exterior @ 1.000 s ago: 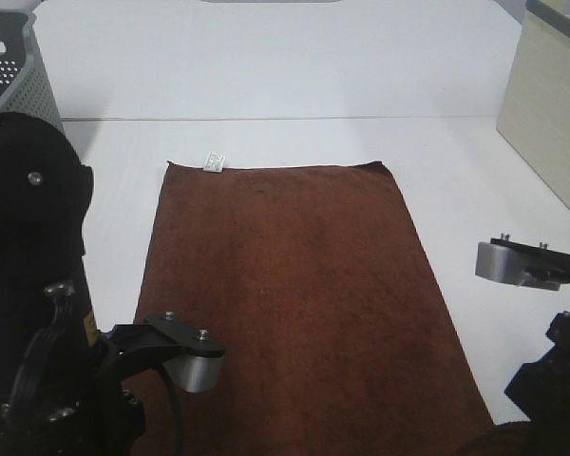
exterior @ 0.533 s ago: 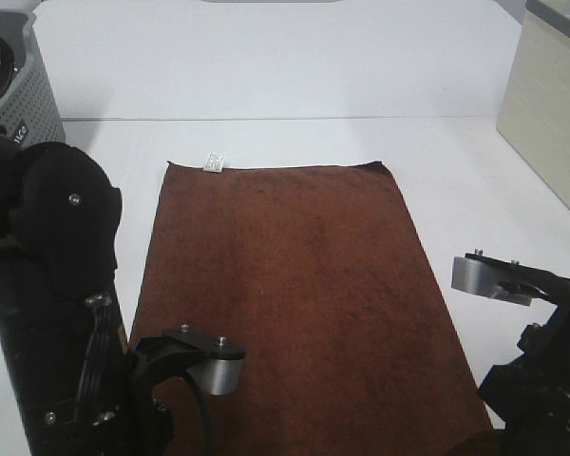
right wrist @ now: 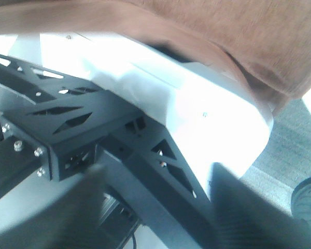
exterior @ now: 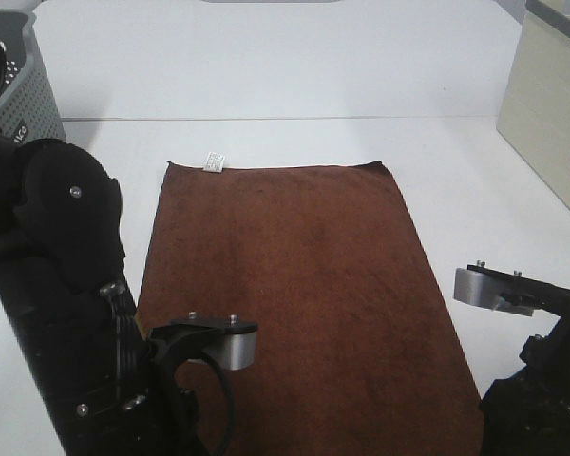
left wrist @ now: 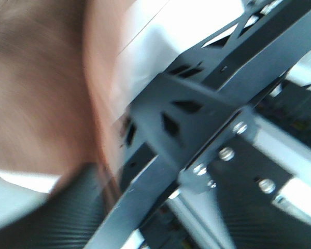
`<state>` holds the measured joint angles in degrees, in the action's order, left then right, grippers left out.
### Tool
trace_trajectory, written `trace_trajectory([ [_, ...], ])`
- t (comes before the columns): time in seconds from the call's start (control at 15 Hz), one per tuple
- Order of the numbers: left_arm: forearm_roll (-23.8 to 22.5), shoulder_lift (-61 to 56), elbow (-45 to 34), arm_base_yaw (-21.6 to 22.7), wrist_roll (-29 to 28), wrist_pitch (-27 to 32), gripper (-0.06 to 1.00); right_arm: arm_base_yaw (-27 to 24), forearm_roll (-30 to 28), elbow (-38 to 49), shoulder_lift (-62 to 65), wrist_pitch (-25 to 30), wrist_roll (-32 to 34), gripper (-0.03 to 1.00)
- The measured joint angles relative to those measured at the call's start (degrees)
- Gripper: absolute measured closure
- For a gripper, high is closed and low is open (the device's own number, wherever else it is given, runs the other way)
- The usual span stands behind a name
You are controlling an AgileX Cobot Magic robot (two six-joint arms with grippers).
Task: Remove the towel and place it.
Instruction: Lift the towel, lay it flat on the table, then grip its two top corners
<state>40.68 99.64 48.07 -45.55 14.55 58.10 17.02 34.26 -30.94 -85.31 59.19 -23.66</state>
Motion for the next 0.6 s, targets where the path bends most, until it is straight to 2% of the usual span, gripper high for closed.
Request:
trace_trajectory([
  [0.07, 1.3, 0.0, 0.0, 0.0, -0.2, 0.0, 0.16, 0.0, 0.0, 0.0, 0.0, -0.2, 0.0, 0.28],
  [0.13, 2.1, 0.0, 0.0, 0.0, -0.3, 0.0, 0.11, 0.0, 0.1, 0.0, 0.0, -0.2, 0.0, 0.24],
  [0.4, 2.9, 0.0, 0.1, 0.0, -0.2, 0.1, 0.08, 0.0, -0.6, -2.9, -0.1, -0.6, 0.0, 0.21],
  [0.53, 0.7, 0.1, 2.3, 0.0, 0.7, 0.5, 0.08, -0.2, -3.0, -7.5, -0.1, -1.7, 0.5, 0.21],
  [0.6, -4.4, 0.1, 6.4, 0.2, 0.6, 0.7, 0.08, -0.3, -5.9, -12.0, -0.1, -2.6, 2.6, 0.21],
])
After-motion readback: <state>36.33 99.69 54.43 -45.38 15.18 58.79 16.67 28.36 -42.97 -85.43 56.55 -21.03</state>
